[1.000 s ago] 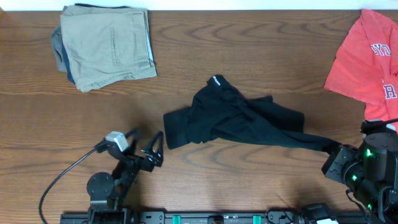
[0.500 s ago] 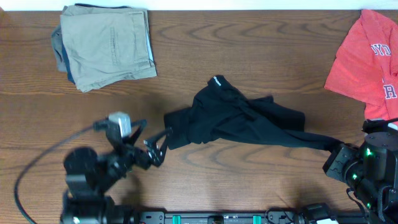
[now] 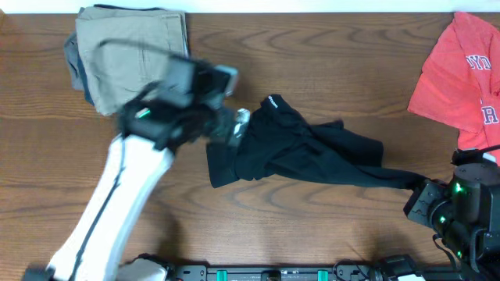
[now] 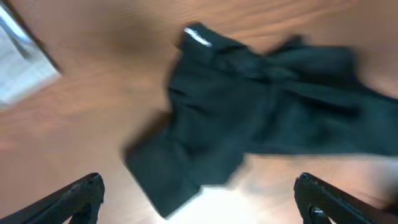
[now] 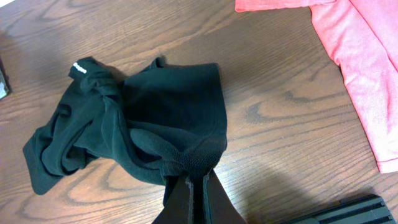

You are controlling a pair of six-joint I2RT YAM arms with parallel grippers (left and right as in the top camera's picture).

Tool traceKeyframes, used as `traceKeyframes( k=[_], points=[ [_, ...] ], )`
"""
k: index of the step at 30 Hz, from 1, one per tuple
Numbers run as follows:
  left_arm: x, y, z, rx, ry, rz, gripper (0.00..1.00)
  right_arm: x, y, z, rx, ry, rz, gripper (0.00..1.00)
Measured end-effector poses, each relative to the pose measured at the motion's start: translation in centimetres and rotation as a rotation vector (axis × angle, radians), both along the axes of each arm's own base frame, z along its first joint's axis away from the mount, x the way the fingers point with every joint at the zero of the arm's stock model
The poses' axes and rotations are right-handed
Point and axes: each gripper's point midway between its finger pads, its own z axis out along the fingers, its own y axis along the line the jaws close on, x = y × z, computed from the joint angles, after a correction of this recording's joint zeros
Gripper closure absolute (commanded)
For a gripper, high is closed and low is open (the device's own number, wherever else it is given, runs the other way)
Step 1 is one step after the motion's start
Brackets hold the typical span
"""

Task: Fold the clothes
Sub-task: 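Reach the left gripper to the shirt's left collar and grasp it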

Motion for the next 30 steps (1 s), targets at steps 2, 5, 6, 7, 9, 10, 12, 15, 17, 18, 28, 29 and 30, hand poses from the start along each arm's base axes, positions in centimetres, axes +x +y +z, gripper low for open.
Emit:
traceKeyframes(
  k=[2,5,6,7,9,10,12,15,17,18,28,29,30],
  points=[
    [1.9,-0.3,-2.2,0.091,-0.008,0.013,0.02,0.0,0.0,0.0,0.000,0.001,0.000,0.99],
    [4.5,-0.3,-6.0,0.181,0.004,0.042,0.02,0.0,0.0,0.0,-0.001,0.002,0.000,0.99],
    [5.2,-0.4,-7.3,0.198,0.016,0.046,0.02,0.0,0.0,-0.1,-0.001,0.002,0.001,0.99],
    [5.8,-0.5,-8.3,0.205,0.023,0.048,0.02,0.0,0.0,-0.1,-0.002,0.003,0.001,0.99],
    [6.7,-1.0,-10.2,0.210,0.038,0.045,0.02,0.0,0.0,-0.1,-0.004,0.003,0.003,0.99],
    [7.1,-1.4,-11.2,0.205,0.047,0.041,0.02,0.0,0.0,-0.1,-0.004,0.004,0.003,0.99],
    [7.6,-1.9,-12.6,0.197,0.060,0.033,0.02,0.0,0.0,-0.1,-0.005,0.004,0.002,0.99],
    [8.4,-2.7,-14.1,0.179,0.061,0.024,0.02,0.0,0.0,-0.1,-0.005,0.004,0.002,0.99],
    [9.0,-3.1,-14.7,0.169,0.051,0.023,0.02,0.0,0.0,-0.1,-0.005,0.004,0.002,0.99],
    [9.3,-3.2,-15.0,0.164,0.045,0.022,0.02,0.0,0.0,-0.1,-0.005,0.004,0.002,0.99],
    [11.2,-4.4,-19.6,0.152,0.045,0.017,0.02,0.1,0.0,0.0,-0.005,-0.002,0.002,0.99],
    [11.3,-4.5,-19.9,0.151,0.044,0.017,0.02,0.2,0.0,0.0,-0.004,-0.005,0.002,0.99],
    [11.5,-4.5,-20.2,0.151,0.042,0.016,0.02,0.2,0.0,0.0,-0.004,-0.007,0.002,0.99]
  ],
)
